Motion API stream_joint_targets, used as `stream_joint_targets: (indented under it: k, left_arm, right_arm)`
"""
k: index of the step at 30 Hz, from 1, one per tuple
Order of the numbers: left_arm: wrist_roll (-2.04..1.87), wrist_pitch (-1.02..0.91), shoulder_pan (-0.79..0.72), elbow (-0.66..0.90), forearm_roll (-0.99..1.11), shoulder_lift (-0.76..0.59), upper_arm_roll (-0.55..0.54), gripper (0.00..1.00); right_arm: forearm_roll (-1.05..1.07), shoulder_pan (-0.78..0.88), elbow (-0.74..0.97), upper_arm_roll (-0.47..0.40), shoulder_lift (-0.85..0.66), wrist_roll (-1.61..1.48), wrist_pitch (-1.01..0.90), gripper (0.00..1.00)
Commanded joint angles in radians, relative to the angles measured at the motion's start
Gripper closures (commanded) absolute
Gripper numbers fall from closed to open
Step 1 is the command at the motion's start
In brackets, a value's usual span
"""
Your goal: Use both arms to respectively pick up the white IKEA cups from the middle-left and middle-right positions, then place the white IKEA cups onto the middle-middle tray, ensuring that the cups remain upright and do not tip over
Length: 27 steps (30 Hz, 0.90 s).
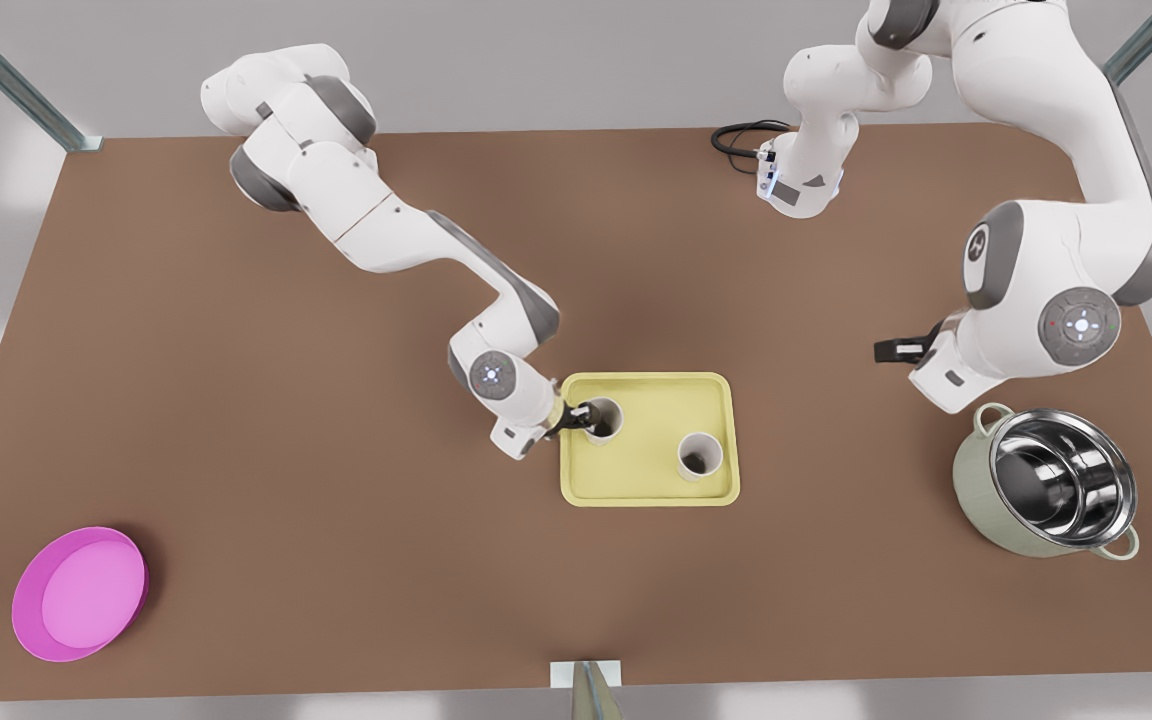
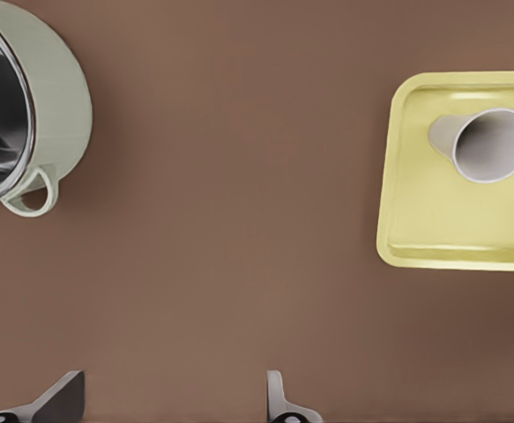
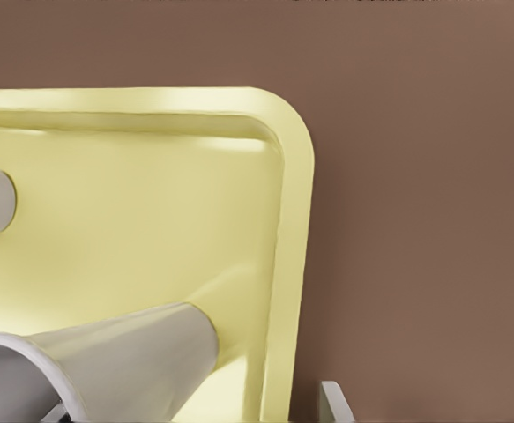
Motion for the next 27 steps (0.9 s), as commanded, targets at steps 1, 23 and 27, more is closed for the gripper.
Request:
stream_joint_targets:
  k: [1,23,27]
  left_arm:
    - [0.165,0.005,0.002,0.000,-0.002,0.004,0.000,0.00]
    - [0.166,0.016,0.023,-0.015,-0.002,0.013,0.000,0.00]
    - [0.165,0.016,0.023,-0.017,-0.002,0.013,0.000,0.00]
  right_arm:
    - [0.009,0.000,0.000,0.002,-0.012,0.082,-0.017,0.00]
    - [-0.152,-0.420,-0.163,-0.278,-0.818,-0.596,-0.934,0.00]
    - [-0.151,-0.428,-0.163,-0.278,-0.818,-0.596,-0.936,0.00]
